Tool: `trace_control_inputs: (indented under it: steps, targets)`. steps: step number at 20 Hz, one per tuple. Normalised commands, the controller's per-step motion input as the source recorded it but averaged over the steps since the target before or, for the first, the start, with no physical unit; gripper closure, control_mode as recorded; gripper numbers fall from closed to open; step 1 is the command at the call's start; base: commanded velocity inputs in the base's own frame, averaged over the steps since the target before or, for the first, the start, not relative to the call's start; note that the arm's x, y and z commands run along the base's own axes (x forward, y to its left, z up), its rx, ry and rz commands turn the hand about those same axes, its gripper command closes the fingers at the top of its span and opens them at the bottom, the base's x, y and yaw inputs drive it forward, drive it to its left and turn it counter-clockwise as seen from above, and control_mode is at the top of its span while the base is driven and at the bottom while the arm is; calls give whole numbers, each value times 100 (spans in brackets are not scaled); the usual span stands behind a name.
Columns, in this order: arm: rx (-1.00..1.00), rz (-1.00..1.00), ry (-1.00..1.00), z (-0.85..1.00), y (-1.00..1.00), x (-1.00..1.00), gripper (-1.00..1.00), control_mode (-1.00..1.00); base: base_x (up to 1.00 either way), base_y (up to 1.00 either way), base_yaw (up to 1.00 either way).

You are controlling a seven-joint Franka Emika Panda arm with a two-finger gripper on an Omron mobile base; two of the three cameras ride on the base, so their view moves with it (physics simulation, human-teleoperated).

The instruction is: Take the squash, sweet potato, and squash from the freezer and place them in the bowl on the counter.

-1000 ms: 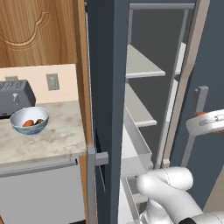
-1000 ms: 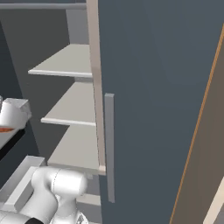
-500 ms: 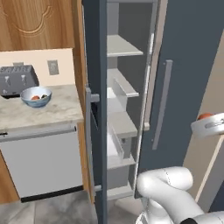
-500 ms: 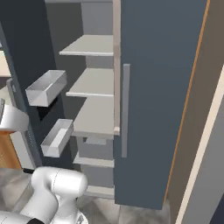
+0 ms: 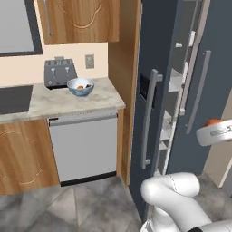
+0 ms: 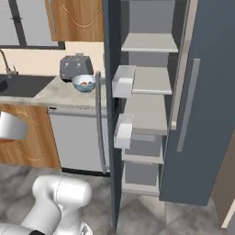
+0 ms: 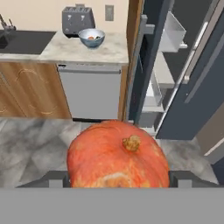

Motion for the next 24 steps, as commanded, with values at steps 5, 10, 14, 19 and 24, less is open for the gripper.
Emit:
trace_control_inputs:
  steps: [5, 10, 14, 19, 24]
  targets:
    - [0, 0, 0, 0, 0, 0, 100, 100, 44, 100, -2]
    - [0, 0, 0, 0, 0, 0, 100, 100, 60, 100, -3]
    - [0, 0, 0, 0, 0, 0, 100, 100, 86, 67, -10]
    - [0, 0, 0, 0, 0, 0, 100, 100, 92, -30, -2]
    - [0, 0, 0, 0, 0, 0, 100, 100, 79, -42, -1]
